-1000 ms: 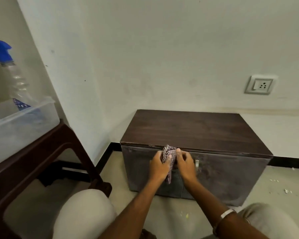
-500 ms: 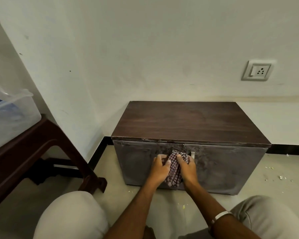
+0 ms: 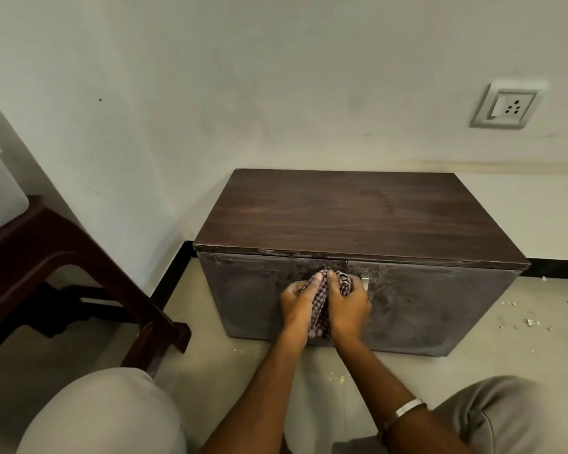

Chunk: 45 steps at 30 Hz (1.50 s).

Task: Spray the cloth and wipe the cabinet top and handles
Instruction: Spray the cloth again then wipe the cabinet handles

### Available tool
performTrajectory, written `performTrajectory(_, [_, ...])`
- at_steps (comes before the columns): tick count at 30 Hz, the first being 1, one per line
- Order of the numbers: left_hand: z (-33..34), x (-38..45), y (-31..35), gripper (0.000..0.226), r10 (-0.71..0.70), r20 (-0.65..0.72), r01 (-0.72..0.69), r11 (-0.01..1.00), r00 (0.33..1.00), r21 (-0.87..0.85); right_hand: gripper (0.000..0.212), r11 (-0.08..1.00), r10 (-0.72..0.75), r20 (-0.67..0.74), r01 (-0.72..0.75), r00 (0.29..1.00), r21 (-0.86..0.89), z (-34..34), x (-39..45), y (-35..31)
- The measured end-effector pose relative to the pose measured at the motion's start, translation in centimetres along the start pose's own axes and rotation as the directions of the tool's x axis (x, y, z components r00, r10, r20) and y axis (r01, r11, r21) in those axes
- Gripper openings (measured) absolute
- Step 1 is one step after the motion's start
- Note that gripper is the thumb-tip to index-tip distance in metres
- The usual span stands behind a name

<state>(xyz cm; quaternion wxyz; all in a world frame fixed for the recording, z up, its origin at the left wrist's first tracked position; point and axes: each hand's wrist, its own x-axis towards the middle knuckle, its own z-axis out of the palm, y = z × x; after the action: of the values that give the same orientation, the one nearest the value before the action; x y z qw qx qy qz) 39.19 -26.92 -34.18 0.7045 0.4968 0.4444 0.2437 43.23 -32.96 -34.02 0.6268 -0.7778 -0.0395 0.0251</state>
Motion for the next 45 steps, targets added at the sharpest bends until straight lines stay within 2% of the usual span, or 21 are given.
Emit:
performTrajectory(3, [0.4,0.1,-0.2,0.026,-0.036,0.016,0.037,0.996,0.999,-0.079,0.023,0.998,-0.027,0.007,0.027,1.0,-0.063,0.0,0.7,-0.4])
performTrajectory(7, [1.0,0.5,0.0,0.025,0.051,0.033,-0.052,0.998,0.998,0.028,0.021,1.0,0.023,-0.086,-0.024,0.996,-0.014,0.1,0.7,0.3])
performTrajectory(12, [-0.5,1.3,-0.6,0.029,-0.057,0.084,0.062,0.996,0.995,-0.061,0.017,0.981,-0.182,0.03,0.184,0.983,-0.057,0.6,0.2,0.5])
performTrajectory(16, [0.1,1.3,0.0,0.03,-0.082,0.081,0.088,0.993,0.993,-0.079,0.019,0.993,-0.115,-0.068,0.112,0.991,-0.042,0.8,0.7,0.2])
performTrajectory(19, [-0.1,1.5,0.5,0.036,-0.083,0.089,0.091,0.992,0.993,-0.09,0.02,0.995,-0.089,-0.078,0.085,0.993,-0.052,1.4,0.8,0.0])
performTrajectory(21, [-0.5,1.7,0.3,0.037,-0.086,0.111,0.095,0.992,0.99,-0.078,0.021,0.988,-0.14,-0.045,0.136,0.989,-0.076,1.4,0.7,0.3])
performTrajectory(24, [-1.0,1.7,-0.9,0.031,-0.038,0.132,0.041,0.999,0.99,-0.023,0.014,0.978,-0.208,0.001,0.208,0.978,0.024,0.7,0.2,1.8])
performTrajectory(27, [-1.3,1.8,-2.3,0.026,0.031,0.153,-0.038,0.999,0.988,0.039,0.009,0.972,-0.223,0.082,0.215,0.971,0.096,0.1,-0.3,3.7])
performTrajectory(32, [-2.1,2.1,-3.2,0.007,0.09,0.187,-0.104,0.992,0.978,0.066,0.015,0.96,-0.281,0.238,0.273,0.93,0.067,-0.6,-0.1,5.3])
performTrajectory(38, [-2.2,2.0,-3.6,0.01,0.103,0.184,-0.127,0.984,0.977,0.123,0.023,0.965,-0.236,0.316,0.261,0.919,-0.036,-0.7,0.0,6.3])
performTrajectory(41, [-2.2,2.3,-3.7,0.01,0.112,0.173,-0.143,0.973,0.979,0.182,0.022,0.972,-0.193,0.289,0.222,0.938,-0.071,-0.4,0.0,6.4])
performTrajectory(45, [-1.8,2.7,-3.8,0.017,0.097,0.1,-0.121,0.958,0.99,0.261,0.019,0.988,-0.064,0.215,0.093,0.975,-0.127,0.2,0.1,6.4])
